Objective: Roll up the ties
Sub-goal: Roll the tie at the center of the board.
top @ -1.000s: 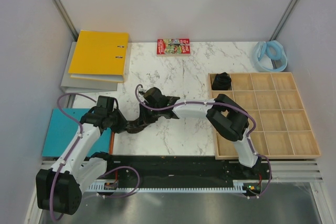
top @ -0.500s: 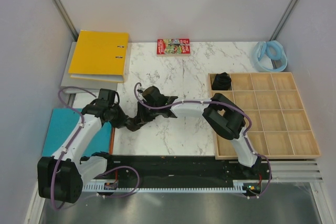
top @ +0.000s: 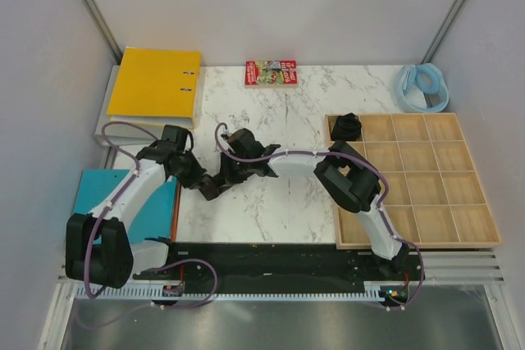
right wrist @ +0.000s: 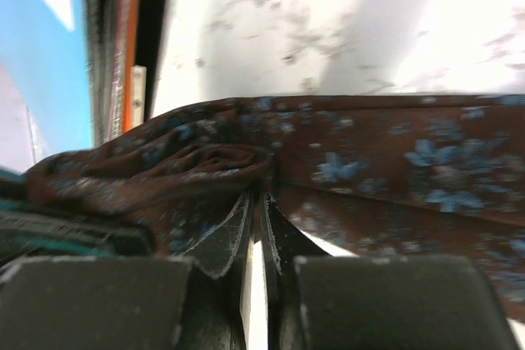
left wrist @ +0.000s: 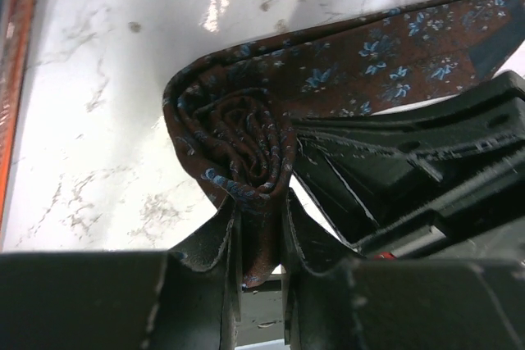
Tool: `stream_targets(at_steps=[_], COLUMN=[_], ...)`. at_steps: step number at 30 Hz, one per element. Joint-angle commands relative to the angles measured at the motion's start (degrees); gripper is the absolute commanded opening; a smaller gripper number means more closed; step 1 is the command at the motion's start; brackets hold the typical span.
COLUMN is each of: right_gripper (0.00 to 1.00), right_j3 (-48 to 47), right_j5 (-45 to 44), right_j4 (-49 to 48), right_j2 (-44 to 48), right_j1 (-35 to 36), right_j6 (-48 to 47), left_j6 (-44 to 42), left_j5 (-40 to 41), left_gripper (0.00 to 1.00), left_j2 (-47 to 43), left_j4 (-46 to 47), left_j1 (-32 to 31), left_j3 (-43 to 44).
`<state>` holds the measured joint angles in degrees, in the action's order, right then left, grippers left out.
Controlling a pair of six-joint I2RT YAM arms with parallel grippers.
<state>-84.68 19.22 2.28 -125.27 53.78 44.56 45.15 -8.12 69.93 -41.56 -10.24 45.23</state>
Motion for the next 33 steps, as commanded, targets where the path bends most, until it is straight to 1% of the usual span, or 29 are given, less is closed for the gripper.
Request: stream_targets(at_steps=[1, 12, 16, 18, 19, 20, 22, 26, 28, 29, 31, 33], right_gripper=[0.14, 0.15, 0.17, 0.21, 0.23, 0.28, 0.32, 0.39, 0.4, 0.4, 0.41, 0.41], right_j3=[-1.4, -1.5, -0.7, -0.3, -0.4, -0.6, -0.7, 2.7, 5.2, 6.1, 8.2, 9.8], right_j5=[-0.9, 0.3, -0.6, -1.3, -1.6, -2.1, -3.0, -5.2, -6.2, -6.6, -8.0, -9.3], right_j4=[2.3, 3.6, 7.0, 8.7, 11.1, 12.5, 16.2, 18.5, 19.2, 19.4, 20.0, 20.2], right_j2=[-2.3, -2.3, -0.2, 1.6, 2.0, 3.0, 4.1, 9.2, 11.1, 12.8, 14.3, 16.1], right_j1=[-0.8, -2.7, -4.0, -4.5, -4.7, -4.8, -5.0, -5.5, -5.6, -5.7, -5.7, -5.7], right_j6=[-1.4, -3.0, -4.3, -5.4, -6.7, -7.5, -9.0, -10.6, -10.7, -10.8, -10.9, -11.0], left_j6=[0.9, 0.9, 0.5, 0.4, 0.4, 0.4, 0.4, 0.2, 0.1, 0.0, 0.0, -0.1], left_j5=[-3.0, -1.8, -1.0, -0.8, -0.8, -0.8, -0.5, -0.2, -0.1, -0.1, 0.6, 0.7], left_gripper=[0.22, 0.25, 0.26, 0.26, 0.26, 0.26, 0.26, 0.27, 0.29, 0.32, 0.36, 0.42], left_j2=[3.5, 13.1, 15.6, 16.6, 16.8, 17.3, 17.8, 19.1, 19.7, 19.8, 19.6, 19.3], left_j4=[4.6, 7.2, 7.6, 8.1, 8.2, 8.4, 8.8, 9.4, 9.7, 9.9, 9.9, 9.9], left_j1=[-1.9, -4.8, -5.1, -5.1, -5.1, -5.1, -5.2, -5.4, -5.6, -5.6, -5.7, -5.6], left_j3=[4.2, 8.4, 9.3, 9.4, 9.6, 9.5, 9.6, 9.7, 9.9, 10.0, 10.3, 10.8])
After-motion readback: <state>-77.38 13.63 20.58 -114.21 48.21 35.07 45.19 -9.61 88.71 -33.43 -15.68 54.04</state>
